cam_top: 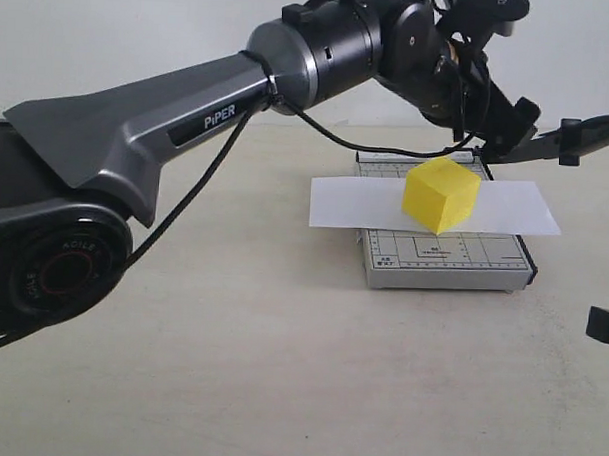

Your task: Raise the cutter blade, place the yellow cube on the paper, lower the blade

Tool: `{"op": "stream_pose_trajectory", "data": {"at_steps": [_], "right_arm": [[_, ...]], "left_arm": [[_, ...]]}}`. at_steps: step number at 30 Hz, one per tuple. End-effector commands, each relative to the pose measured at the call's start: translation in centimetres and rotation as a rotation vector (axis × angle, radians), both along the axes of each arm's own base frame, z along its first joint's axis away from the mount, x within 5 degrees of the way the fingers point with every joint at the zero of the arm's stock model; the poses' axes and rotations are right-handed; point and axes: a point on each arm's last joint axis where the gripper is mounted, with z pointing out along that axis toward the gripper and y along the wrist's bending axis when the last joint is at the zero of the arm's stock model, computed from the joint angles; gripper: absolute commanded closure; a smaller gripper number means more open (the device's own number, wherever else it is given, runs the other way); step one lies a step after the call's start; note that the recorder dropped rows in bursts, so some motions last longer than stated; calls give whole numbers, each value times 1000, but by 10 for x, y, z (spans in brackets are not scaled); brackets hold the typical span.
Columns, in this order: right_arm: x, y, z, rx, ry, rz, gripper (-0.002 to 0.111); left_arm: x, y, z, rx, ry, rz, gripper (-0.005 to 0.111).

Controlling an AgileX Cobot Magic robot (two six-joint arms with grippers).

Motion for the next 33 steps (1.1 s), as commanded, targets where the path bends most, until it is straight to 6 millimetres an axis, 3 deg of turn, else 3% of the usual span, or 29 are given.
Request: {"op": "stream_pose_trajectory", "data": {"at_steps": [1,3,4,8,16,20,24,27,33], "right_arm": [[1,0,0,4,-2,-4,109],[1,0,0,4,-2,-4,109],[1,0,0,4,-2,-4,109],[0,0,0,5,5,-1,109],[0,1,-1,-8,15,16,109],[0,1,-1,-19,14,24,109],[-1,1,-1,-17,21,27,109],[-1,1,-2,-16,27,29,109],[-2,2,-3,-12,43,36,109]], "left_arm": [[-4,1,-4,-37,133,85,61],[-4,1,-2,-48,140,95,97],[-3,1,-2,-51,137,95,101],[-3,1,7,-130,159,146,101],[-7,7,31,-121,100,128,102],[-16,16,51,-119,82,113,102],[-30,31,52,-138,51,115,102],[-46,63,49,-224,1,160,102],[-80,170,59,-314,-206,266,102]]}}
